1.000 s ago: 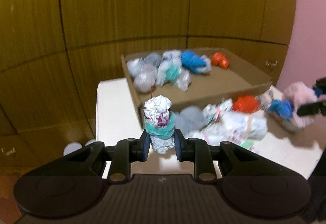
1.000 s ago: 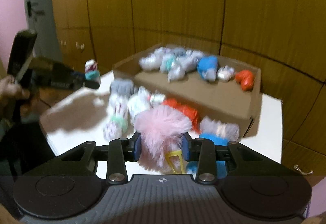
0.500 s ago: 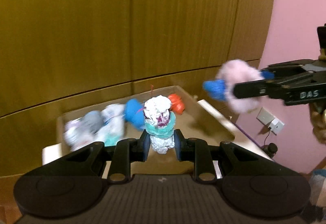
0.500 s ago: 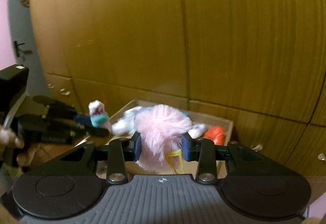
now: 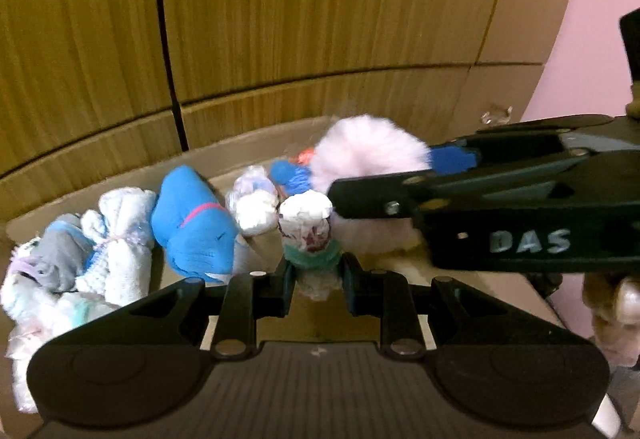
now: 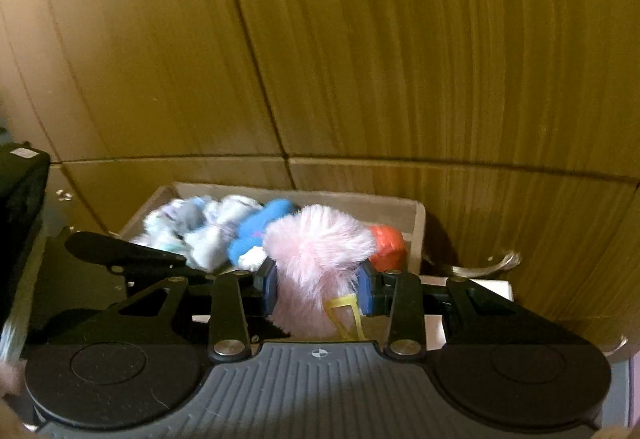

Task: Organize objects
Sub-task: 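Carry both items into the box and lower them near the red bundle, then open both tools and withdraw them from the box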

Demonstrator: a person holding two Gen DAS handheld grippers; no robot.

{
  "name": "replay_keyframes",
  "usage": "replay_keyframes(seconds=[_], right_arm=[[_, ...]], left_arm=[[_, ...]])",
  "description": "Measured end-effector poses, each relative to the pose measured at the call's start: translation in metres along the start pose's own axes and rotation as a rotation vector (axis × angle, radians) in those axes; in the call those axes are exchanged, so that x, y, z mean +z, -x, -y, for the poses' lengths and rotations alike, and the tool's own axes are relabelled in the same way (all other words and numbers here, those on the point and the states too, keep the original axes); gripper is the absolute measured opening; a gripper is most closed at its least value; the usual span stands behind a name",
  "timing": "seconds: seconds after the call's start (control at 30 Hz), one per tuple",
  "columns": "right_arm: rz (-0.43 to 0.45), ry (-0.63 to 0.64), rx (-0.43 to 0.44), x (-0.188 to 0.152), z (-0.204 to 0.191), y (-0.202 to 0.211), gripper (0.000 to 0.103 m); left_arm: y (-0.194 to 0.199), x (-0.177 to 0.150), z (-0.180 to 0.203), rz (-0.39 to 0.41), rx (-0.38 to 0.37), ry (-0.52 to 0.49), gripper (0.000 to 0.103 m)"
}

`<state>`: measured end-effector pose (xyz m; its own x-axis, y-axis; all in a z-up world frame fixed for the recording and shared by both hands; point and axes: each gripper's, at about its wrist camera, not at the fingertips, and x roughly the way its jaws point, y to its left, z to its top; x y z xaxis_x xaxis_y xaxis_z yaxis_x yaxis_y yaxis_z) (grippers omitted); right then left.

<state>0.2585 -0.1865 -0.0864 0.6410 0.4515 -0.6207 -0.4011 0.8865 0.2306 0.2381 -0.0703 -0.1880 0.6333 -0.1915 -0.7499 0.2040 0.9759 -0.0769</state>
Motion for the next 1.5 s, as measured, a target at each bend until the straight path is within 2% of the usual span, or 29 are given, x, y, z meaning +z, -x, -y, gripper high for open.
replay_keyframes(seconds=[0.17,0.4,0.47,0.53,0.7,0.87,1.0,1.1,1.27,1.4,1.5], right_arm=[[-0.036,-0.012,-0.019,-0.009,0.005,-0.030,0.044],[-0.068,0.028,-0.044,-0.013,0.000,-0.038,0.048],[-0.066,0.024,-0.037,-0.012,0.000,-0.035,0.059],[-0.064,0.040,-0.044,-0.011,-0.004,-0.031,0.064],[-0.051,0.066,-0.045,-0.005,-0.011,-0.020,0.066],[-0.034,0.077,-0.046,-0.002,-0.017,-0.008,0.068],[-0.018,0.068,-0.044,-0.002,-0.022,0.003,0.070],[-0.015,0.071,-0.051,-0.003,-0.028,0.010,0.072],[-0.010,0.064,-0.056,-0.008,-0.034,0.027,0.072],[0.007,0.058,-0.044,-0.015,-0.043,0.048,0.074],[0.020,0.048,-0.031,-0.023,-0.051,0.066,0.076]], left_arm=[[-0.021,-0.005,-0.008,-0.032,0.023,-0.009,0.022],[-0.025,-0.006,-0.012,-0.052,0.038,-0.010,0.025],[-0.025,-0.007,-0.011,-0.055,0.060,-0.018,0.028],[-0.016,-0.009,-0.004,-0.052,0.060,-0.020,0.032],[-0.008,-0.006,0.002,-0.049,0.064,-0.016,0.036],[0.011,-0.005,0.001,-0.034,0.060,-0.003,0.045],[0.029,-0.007,0.002,-0.024,0.079,-0.001,0.058],[0.028,-0.001,0.005,-0.024,0.098,-0.004,0.059],[0.059,-0.012,0.000,-0.011,0.110,0.022,0.060],[0.091,-0.023,-0.002,0.024,0.130,0.032,0.065],[0.118,-0.035,-0.005,0.052,0.157,0.053,0.073]])
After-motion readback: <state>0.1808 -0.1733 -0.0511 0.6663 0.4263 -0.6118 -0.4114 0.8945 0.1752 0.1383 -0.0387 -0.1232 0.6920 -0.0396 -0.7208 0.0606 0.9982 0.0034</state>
